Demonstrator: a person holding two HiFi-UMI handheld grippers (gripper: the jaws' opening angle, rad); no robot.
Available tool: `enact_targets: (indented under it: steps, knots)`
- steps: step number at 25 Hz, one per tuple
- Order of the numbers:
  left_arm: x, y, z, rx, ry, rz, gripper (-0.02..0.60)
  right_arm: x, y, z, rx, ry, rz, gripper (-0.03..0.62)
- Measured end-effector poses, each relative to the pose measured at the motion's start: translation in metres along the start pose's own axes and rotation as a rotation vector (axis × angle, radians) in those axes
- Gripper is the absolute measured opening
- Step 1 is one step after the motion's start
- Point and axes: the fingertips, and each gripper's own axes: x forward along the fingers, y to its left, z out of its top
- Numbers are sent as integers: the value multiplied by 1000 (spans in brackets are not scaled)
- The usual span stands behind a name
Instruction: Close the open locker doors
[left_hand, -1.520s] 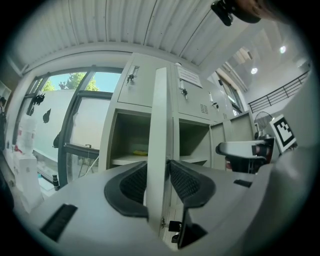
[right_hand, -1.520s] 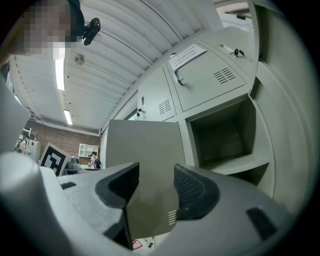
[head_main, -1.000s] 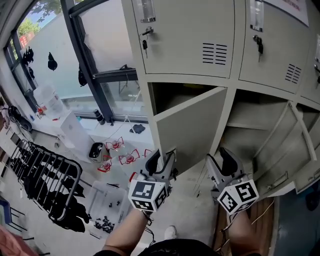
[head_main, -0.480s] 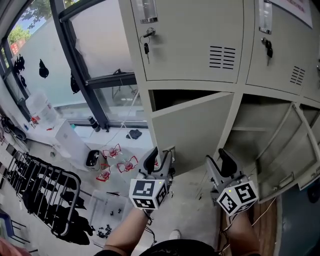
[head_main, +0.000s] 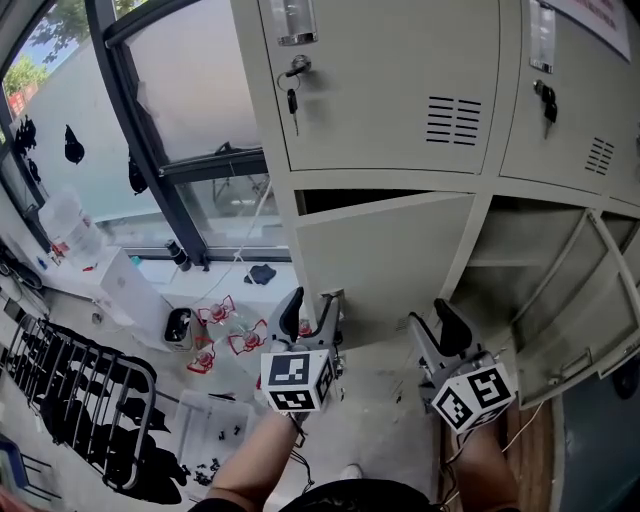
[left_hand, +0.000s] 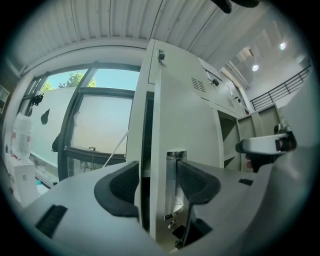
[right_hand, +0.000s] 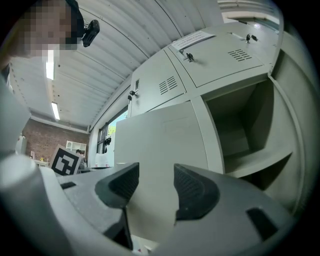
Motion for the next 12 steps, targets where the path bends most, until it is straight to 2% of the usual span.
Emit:
enact_targets:
  steps: [7,12]
  knots:
    - [18,12,0,11,0,37,249,8,-7,-4,5,8,-16,204]
    - [31,20,2,48,-6,73,270,13,-11,-7,6,15,-22,204]
